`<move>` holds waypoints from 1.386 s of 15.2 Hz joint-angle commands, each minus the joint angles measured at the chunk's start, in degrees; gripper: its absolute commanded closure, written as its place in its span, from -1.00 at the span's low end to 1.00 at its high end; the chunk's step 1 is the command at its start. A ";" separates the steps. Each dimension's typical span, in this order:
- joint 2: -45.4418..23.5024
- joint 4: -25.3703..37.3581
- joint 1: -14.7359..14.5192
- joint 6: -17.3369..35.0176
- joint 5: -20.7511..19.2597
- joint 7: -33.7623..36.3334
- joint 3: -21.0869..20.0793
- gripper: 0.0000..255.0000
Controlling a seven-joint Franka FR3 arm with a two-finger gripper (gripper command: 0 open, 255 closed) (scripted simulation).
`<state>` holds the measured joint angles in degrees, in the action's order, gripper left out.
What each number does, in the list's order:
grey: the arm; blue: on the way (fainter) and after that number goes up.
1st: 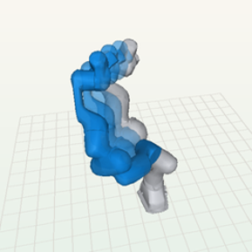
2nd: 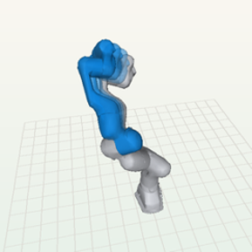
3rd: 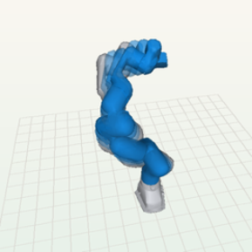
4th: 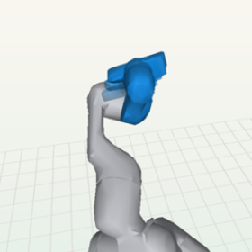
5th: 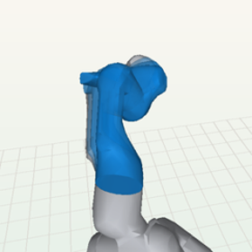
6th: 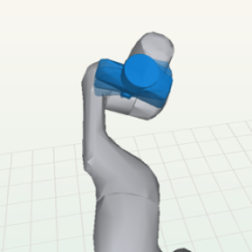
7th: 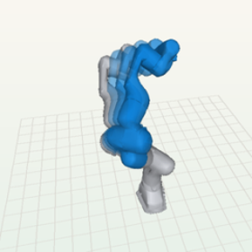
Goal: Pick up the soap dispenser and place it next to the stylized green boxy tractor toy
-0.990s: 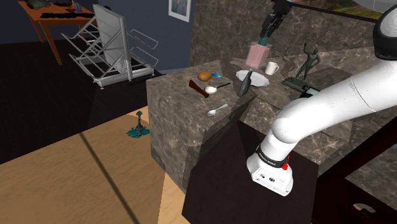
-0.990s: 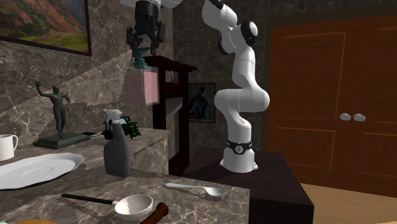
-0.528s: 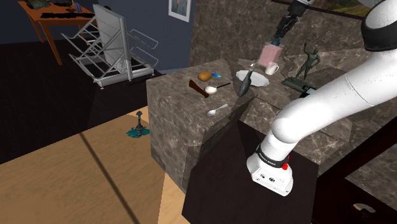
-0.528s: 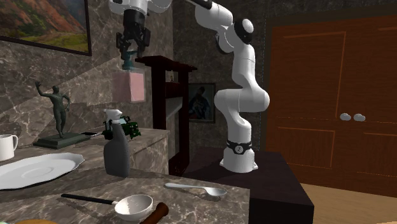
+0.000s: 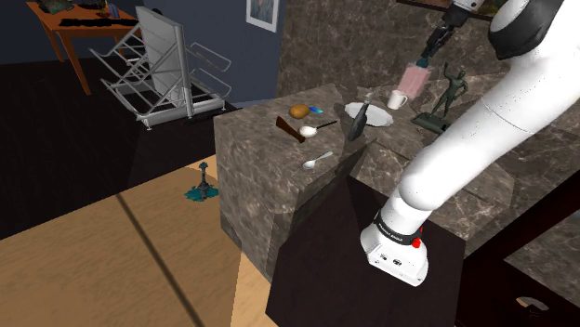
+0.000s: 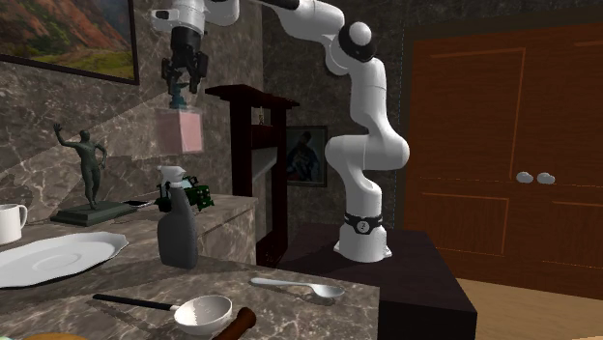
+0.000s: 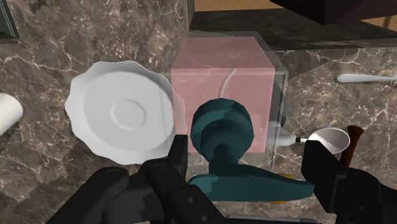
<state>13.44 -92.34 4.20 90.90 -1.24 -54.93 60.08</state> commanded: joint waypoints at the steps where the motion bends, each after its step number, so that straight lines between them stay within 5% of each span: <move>1: -4.84 3.34 -1.28 -0.96 4.23 -5.53 6.55 1.00; 3: -16.27 8.13 -0.90 -3.62 15.51 -15.13 16.76 1.00; 5: -28.83 14.02 9.94 -8.69 28.31 -24.34 18.39 1.00; 7: -33.36 20.10 22.51 -11.64 32.35 -27.18 11.30 1.00; 11: -44.03 36.16 42.65 -19.14 42.17 -30.68 4.14 1.00; 14: -53.57 57.27 61.25 -26.74 50.93 -28.09 -2.98 1.00; 17: -50.47 46.14 53.77 -21.71 47.26 -31.24 -0.12 1.00; 21: -48.45 37.29 47.98 -16.89 44.86 -33.47 2.02 1.00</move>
<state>-35.59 -52.79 53.59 72.79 44.25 -87.75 61.53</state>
